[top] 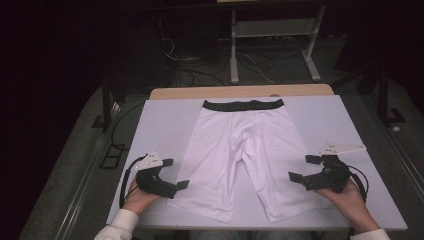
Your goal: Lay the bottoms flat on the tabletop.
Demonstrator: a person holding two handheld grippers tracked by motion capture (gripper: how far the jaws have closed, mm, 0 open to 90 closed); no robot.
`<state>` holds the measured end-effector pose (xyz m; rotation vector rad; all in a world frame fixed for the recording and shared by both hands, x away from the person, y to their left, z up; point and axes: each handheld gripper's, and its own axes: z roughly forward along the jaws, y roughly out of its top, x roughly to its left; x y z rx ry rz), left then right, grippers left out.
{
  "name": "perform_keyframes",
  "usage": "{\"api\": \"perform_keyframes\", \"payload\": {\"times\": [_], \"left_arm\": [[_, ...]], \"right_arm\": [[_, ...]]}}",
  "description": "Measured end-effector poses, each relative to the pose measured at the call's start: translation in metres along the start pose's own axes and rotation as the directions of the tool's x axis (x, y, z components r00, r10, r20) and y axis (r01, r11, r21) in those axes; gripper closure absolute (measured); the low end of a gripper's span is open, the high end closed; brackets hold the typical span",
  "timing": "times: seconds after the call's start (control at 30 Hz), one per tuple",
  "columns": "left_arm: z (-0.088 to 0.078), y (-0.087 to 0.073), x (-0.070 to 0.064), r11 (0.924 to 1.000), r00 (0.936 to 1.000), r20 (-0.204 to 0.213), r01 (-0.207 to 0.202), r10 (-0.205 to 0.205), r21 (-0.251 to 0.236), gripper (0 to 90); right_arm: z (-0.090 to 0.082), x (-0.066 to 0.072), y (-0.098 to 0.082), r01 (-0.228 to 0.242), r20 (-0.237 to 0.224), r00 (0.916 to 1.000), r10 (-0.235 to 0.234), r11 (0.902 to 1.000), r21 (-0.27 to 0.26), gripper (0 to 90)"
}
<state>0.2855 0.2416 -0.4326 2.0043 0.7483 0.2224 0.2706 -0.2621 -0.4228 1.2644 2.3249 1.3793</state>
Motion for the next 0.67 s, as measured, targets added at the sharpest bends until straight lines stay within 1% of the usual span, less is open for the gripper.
{"api": "perform_keyframes", "payload": {"times": [0.23,0.33,0.43,0.5,0.57,0.67], "left_arm": [[-0.002,-0.001,0.001,0.9999,1.0000,-0.003,0.008,-0.008,-0.010,0.0],[-0.002,-0.001,0.000,0.9999,1.0000,-0.002,0.007,-0.007,-0.009,0.0],[-0.001,-0.002,0.000,1.0000,1.0000,0.003,0.003,-0.003,0.000,0.0],[0.000,-0.002,-0.001,1.0000,1.0000,0.004,0.000,0.000,0.005,0.0],[0.002,-0.002,-0.002,1.0000,1.0000,0.007,-0.003,0.003,0.008,0.0],[0.003,-0.001,-0.003,0.9999,0.9999,0.014,-0.008,0.008,0.012,0.0]], "right_arm": [[-0.012,-0.010,-0.016,-0.014,0.042,0.9990,0.015,0.9996,-0.024,0.6],[-0.018,-0.014,-0.024,-0.029,0.059,0.9978,0.031,0.9991,-0.031,0.6],[-0.021,-0.018,-0.030,-0.038,0.067,0.9970,0.039,0.9990,-0.025,0.0],[-0.022,-0.020,-0.034,-0.042,0.071,0.9966,0.042,0.9991,-0.009,0.0],[-0.022,-0.020,-0.035,-0.045,0.076,0.9961,0.045,0.9990,-0.007,0.0],[-0.023,-0.019,-0.035,-0.035,0.074,0.9966,0.036,0.9993,-0.011,0.0]]}}
